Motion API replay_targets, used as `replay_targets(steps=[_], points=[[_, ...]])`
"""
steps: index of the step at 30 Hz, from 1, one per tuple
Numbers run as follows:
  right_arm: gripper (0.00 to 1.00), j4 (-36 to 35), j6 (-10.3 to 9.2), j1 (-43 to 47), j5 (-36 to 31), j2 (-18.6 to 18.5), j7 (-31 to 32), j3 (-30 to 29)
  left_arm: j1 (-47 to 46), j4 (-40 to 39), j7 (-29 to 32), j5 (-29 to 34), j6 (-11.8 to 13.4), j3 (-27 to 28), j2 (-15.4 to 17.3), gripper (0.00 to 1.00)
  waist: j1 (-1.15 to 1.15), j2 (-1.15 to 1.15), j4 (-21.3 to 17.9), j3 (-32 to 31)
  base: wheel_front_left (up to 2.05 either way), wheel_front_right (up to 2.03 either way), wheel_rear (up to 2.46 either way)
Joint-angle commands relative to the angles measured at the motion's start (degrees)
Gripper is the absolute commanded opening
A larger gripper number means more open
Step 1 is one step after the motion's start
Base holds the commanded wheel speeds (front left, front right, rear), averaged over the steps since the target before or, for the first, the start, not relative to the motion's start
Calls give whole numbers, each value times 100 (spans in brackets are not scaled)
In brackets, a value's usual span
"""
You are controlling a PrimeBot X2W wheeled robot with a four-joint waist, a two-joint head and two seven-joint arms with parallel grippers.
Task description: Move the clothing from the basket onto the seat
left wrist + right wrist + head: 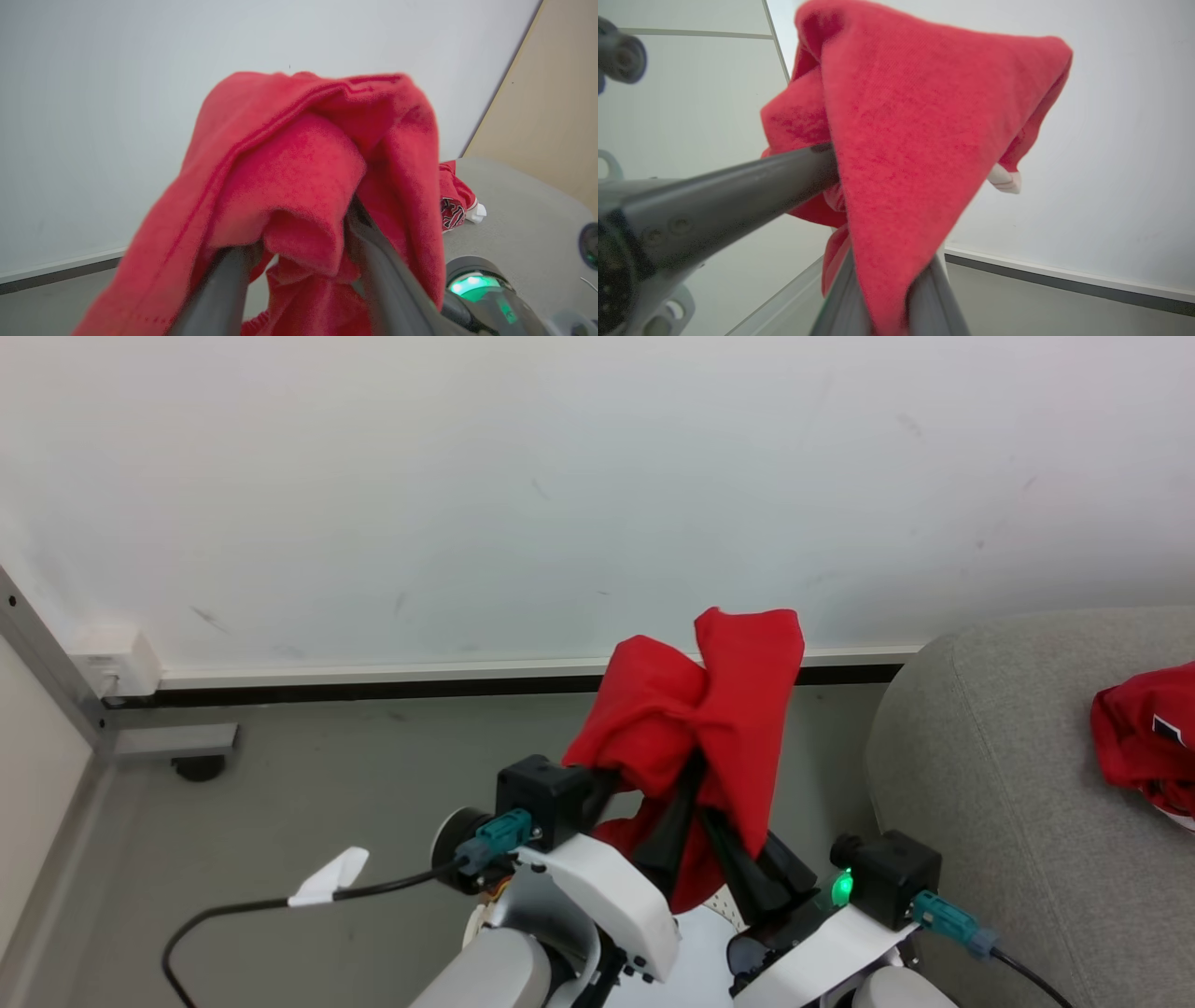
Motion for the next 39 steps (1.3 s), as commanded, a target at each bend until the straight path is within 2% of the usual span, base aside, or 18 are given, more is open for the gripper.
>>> replay_targets(steps=[1, 6, 12, 20, 26, 28, 34, 39], points=[[0, -53, -13, 76, 62, -16, 1, -88, 115, 33, -24, 20, 19, 19, 71, 100, 0, 0, -13, 5, 0, 0, 0], [0, -111, -13, 102, -231, -15, 0, -344, 207, -50, 29, 53, 12, -48, 187, 100, 0, 0, -41, 23, 0, 0, 0], [0, -277, -13, 211, -647, -18, 0, -995, 337, -172, 46, 17, 51, -79, 255, 100, 0, 0, -77, 39, 0, 0, 0], [0, -550, -13, 375, -888, -16, 1, -1716, 438, -317, 86, -14, 66, -141, 316, 100, 0, 0, -402, 73, 0, 0, 0], [0, -989, -13, 782, -1027, -16, 1, -2255, 515, -420, 85, 51, 22, -306, 353, 100, 0, 0, -1078, 151, 0, 0, 0], [0, -1046, -13, 843, -1051, -15, 1, -2281, 527, -439, 68, 60, 27, -314, 356, 100, 0, 0, -1206, 164, 0, 0, 0], [0, -1360, -13, 1290, -1199, -15, 1, -2599, 541, -515, 41, 118, -38, -490, 334, 100, 0, 0, -1908, 264, 0, 0, 0], [0, -1603, -13, 1536, -1193, -12, 1, -2925, 506, -602, 31, 157, -119, -660, 315, 100, 0, 0, -2283, 499, 0, 0, 0]])
